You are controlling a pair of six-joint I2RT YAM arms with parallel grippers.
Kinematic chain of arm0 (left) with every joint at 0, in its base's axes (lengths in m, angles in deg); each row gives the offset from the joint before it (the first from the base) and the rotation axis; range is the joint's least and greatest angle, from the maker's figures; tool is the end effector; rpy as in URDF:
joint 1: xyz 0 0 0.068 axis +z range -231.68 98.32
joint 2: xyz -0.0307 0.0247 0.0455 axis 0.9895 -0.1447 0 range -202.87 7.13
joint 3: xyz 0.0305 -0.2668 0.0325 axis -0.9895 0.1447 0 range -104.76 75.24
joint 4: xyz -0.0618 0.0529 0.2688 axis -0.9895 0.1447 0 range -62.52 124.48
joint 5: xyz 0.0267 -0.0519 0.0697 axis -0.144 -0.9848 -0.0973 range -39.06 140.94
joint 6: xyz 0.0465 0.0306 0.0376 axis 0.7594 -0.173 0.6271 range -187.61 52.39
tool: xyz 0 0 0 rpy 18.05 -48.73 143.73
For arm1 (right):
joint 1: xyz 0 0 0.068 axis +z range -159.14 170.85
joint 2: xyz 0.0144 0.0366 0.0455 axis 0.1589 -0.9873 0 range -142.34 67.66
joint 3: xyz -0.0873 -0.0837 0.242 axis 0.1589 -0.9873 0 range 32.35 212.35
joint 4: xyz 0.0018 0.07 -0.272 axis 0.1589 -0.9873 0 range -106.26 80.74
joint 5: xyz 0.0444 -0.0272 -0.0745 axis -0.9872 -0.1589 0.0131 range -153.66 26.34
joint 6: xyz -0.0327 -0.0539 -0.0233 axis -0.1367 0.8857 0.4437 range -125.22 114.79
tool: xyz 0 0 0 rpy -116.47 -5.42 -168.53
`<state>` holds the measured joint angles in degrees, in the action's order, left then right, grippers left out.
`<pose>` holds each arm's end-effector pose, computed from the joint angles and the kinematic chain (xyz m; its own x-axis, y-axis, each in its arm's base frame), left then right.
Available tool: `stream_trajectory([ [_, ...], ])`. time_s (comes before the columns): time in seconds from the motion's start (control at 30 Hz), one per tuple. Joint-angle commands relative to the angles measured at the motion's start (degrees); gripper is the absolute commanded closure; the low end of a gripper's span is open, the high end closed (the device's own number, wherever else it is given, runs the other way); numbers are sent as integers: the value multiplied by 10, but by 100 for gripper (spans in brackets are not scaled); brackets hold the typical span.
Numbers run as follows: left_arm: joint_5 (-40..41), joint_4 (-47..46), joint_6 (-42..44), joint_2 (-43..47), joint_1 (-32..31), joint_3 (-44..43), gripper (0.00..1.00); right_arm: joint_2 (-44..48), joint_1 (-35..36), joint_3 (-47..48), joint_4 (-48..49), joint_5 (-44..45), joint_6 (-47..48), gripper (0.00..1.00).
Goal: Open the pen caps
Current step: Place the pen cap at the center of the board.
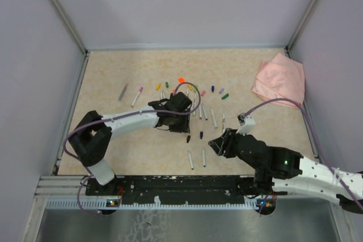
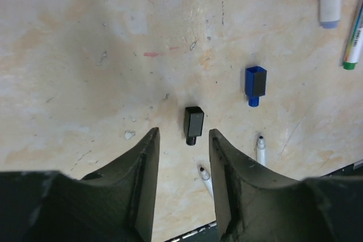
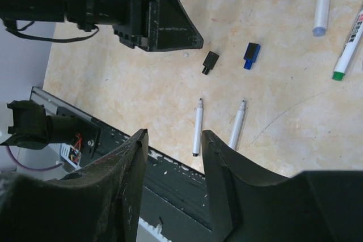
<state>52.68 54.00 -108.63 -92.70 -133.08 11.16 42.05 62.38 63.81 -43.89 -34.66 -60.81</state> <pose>0.2351 -0.2917 0.1518 -0.9236 0.1055 -0.3686 0.2204 0.9328 -0.2851 0.0716 0.1323 0.2551 -0.6595 0.3032 -0.6878 -0.2668 0.7611 0.5913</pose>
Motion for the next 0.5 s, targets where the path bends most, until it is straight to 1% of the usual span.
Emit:
stream_trajectory([
  [0.0, 73, 17, 76, 83, 0, -14, 50, -8, 5, 7, 53, 23, 17, 57],
  [0.03, 92, 15, 96, 100, 1, -8, 46, -13, 5, 9, 55, 26, 22, 57],
  [0.13, 155, 1, 146, 154, 8, 23, 28, -30, 5, 15, 72, 37, 42, 56],
  [0.23, 209, -32, 190, 205, 34, 67, 16, -55, 5, 13, 113, 44, 77, 53],
  [0.3, 217, -52, 224, 229, 68, 91, 15, -76, 5, 8, 145, 51, 103, 46],
  [0.33, 211, -58, 237, 238, 90, 100, 14, -86, 5, 5, 161, 56, 114, 41],
  [0.4, 177, -76, 262, 250, 145, 115, 13, -102, 5, -1, 187, 70, 132, 32],
  [0.47, 142, -98, 290, 255, 191, 127, 13, -116, 4, -9, 207, 84, 144, 26],
])
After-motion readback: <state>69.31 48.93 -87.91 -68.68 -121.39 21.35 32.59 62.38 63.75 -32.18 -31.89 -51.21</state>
